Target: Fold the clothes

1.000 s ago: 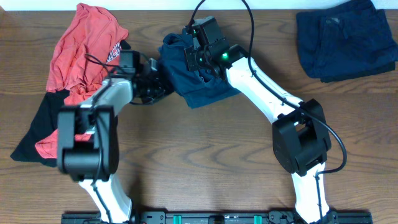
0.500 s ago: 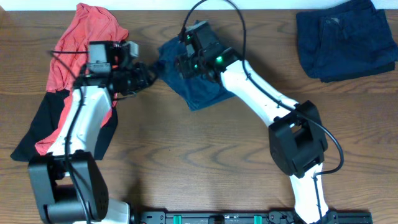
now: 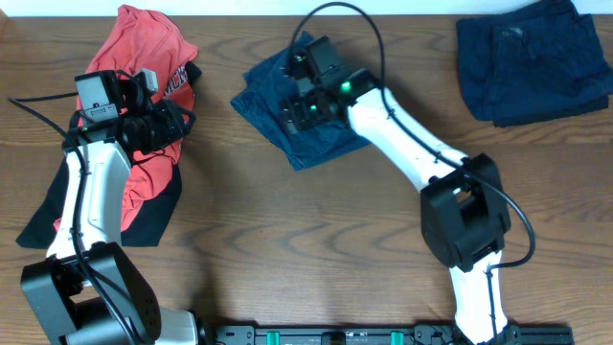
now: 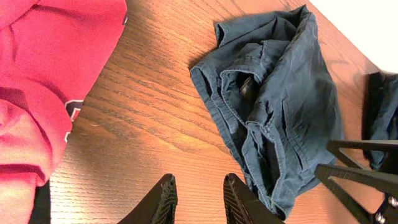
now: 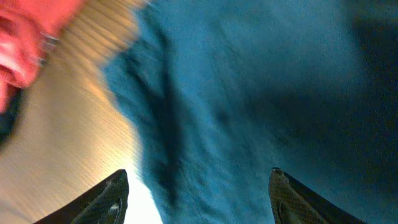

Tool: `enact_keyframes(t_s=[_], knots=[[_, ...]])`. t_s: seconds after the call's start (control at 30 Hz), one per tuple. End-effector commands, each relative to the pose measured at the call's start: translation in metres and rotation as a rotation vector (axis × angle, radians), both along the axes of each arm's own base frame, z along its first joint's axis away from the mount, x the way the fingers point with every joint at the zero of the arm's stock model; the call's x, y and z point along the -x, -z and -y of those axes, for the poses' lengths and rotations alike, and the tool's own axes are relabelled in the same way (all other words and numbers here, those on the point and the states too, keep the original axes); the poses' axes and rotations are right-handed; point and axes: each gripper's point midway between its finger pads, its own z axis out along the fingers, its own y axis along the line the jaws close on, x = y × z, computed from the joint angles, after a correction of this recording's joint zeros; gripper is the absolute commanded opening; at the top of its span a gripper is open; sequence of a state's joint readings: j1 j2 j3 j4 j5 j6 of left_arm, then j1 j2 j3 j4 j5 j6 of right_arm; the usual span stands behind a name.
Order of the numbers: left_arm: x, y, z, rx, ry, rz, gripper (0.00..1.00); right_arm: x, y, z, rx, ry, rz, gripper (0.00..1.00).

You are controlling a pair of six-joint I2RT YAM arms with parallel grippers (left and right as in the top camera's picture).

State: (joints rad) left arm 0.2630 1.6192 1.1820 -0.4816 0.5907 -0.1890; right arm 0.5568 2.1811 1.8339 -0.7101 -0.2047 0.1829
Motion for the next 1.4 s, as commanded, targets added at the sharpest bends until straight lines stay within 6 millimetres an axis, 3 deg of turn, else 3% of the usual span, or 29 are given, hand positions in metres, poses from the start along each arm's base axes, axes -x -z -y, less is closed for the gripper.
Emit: enact_keyframes(t_s=[0.0,0.2,0.6,0.77,1.07,1.37], knots=[[0.002,-0.004,-0.001,-0.033,0.024,0.023,0.29,-0.008,-0.015,0.025,0.084,0.049,0.049,0.71],[0.002,-0.004,-0.001,-0.033,0.025,0.023,0.33,-0.008,0.0,0.06,0.164,0.159,-0.01,0.73],[0.002,-0.003,-0.003,-0.047,0.015,0.015,0.39,0.018,0.067,0.085,0.214,0.191,-0.105,0.71],[0.002,-0.003,-0.003,-0.047,0.015,0.014,0.39,0.018,0.086,0.096,0.211,0.212,-0.095,0.71],[0.004,-0.001,-0.003,-0.044,0.015,0.004,0.4,-0.004,0.097,0.151,0.29,0.353,-0.041,0.71],[0.004,-0.001,-0.003,-0.044,0.015,0.003,0.4,-0.052,0.083,0.203,0.298,0.371,0.106,0.72]])
